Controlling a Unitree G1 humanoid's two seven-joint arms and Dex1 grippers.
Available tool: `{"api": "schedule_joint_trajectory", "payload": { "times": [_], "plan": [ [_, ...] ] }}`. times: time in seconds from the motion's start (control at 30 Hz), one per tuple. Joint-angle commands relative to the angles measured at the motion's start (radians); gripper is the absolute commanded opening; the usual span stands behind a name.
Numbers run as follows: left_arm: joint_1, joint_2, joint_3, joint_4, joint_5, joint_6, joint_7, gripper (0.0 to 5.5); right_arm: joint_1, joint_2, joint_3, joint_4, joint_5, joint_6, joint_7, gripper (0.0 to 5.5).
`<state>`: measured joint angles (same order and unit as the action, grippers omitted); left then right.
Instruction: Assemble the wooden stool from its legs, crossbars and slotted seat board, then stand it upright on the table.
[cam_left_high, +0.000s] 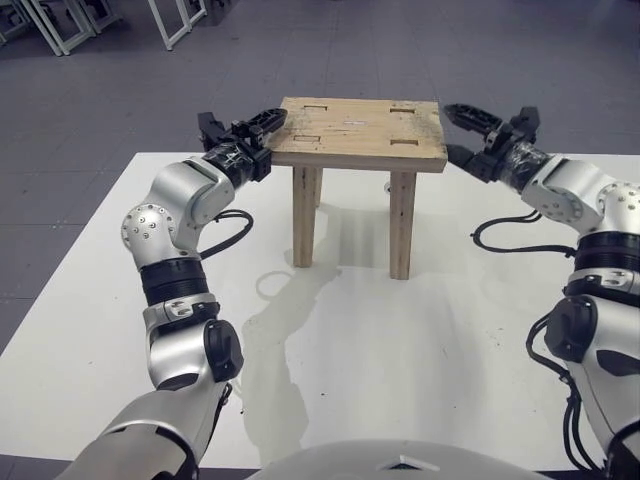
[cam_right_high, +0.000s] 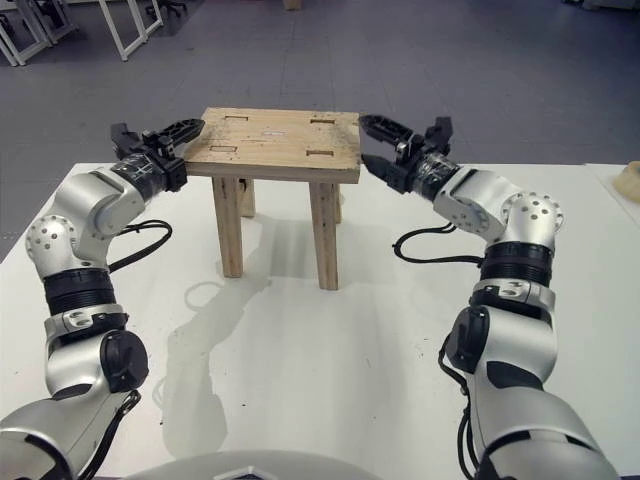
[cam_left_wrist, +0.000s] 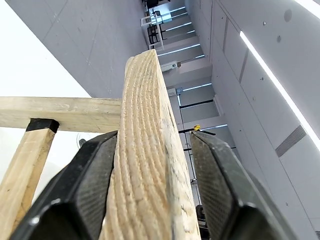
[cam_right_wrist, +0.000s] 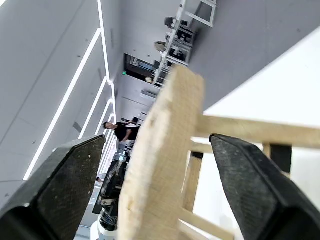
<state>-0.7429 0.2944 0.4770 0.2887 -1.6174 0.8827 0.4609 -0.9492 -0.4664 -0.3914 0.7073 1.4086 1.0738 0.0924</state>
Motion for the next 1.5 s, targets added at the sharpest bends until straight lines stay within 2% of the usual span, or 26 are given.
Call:
{"api": "schedule_joint_trajectory", "payload": {
  "times": [0.03, 0.1, 0.23, 0.3, 0.4, 0.47, 0.57, 0.67, 0.73, 0.83, 0.93, 1.07, 1.2, 1.3, 1.4, 1.5],
  "plan": [
    [-0.018, 0.119, 0.020, -0.067, 0.057, 0.016, -0.035, 2.46, -0.083, -0.036, 0.007, -0.026, -0.146, -0.084, 0.062, 3.85],
    [-0.024, 0.125, 0.032, -0.062, 0.041, 0.026, -0.036, 2.46, -0.096, -0.027, 0.019, -0.049, -0.204, -0.105, 0.089, 3.85],
    [0.035, 0.106, 0.009, -0.001, 0.031, 0.093, -0.037, 3.13, -0.108, 0.017, 0.014, -0.089, -0.245, -0.074, 0.116, 3.90],
    [0.073, 0.127, 0.016, -0.005, 0.123, 0.030, -0.092, 3.51, -0.106, 0.040, 0.037, -0.153, -0.279, -0.086, 0.132, 3.90],
    [0.078, 0.165, 0.028, -0.090, 0.139, 0.028, -0.131, 3.51, -0.084, 0.067, 0.117, -0.315, -0.398, -0.170, 0.150, 3.90],
    [0.023, 0.201, 0.008, -0.174, 0.206, -0.014, -0.211, 3.51, -0.078, 0.086, 0.203, -0.422, -0.525, -0.269, 0.155, 3.90],
    [-0.189, 0.248, -0.050, -0.195, 0.406, -0.187, -0.338, 3.51, -0.105, 0.148, 0.299, -0.464, -0.691, -0.439, 0.182, 3.90],
    [-0.389, 0.220, -0.177, -0.093, 0.663, -0.403, -0.481, 3.51, -0.170, 0.219, 0.321, -0.362, -0.788, -0.596, 0.226, 3.90],
    [-0.413, 0.167, -0.266, 0.020, 0.811, -0.496, -0.558, 3.51, -0.213, 0.262, 0.316, -0.248, -0.829, -0.677, 0.260, 3.90],
    [-0.335, 0.106, -0.306, 0.197, 0.947, -0.597, -0.617, 3.51, -0.250, 0.341, 0.314, -0.056, -0.872, -0.774, 0.319, 3.90],
    [-0.229, 0.065, -0.334, 0.387, 1.076, -0.666, -0.621, 3.51, -0.203, 0.405, 0.343, 0.175, -0.941, -0.794, 0.381, 3.90],
    [-0.067, -0.009, -0.382, 0.563, 1.190, -0.589, -0.621, 3.51, -0.109, 0.417, 0.374, 0.385, -1.061, -0.827, 0.372, 3.90],
    [-0.069, -0.003, -0.369, 0.512, 1.203, -0.566, -0.651, 3.51, -0.130, 0.386, 0.358, 0.376, -1.082, -0.847, 0.402, 3.90],
    [-0.103, 0.000, -0.331, 0.411, 1.201, -0.648, -0.637, 3.51, -0.129, 0.371, 0.319, 0.290, -1.071, -0.949, 0.423, 3.90],
    [-0.087, -0.017, -0.286, 0.206, 1.186, -0.722, -0.621, 3.51, -0.083, 0.367, 0.255, 0.074, -1.013, -1.011, 0.442, 3.90],
    [-0.014, -0.031, -0.258, -0.079, 1.174, -0.743, -0.593, 3.51, 0.017, 0.373, 0.220, -0.236, -0.958, -0.946, 0.387, 3.90]
  ]
}}
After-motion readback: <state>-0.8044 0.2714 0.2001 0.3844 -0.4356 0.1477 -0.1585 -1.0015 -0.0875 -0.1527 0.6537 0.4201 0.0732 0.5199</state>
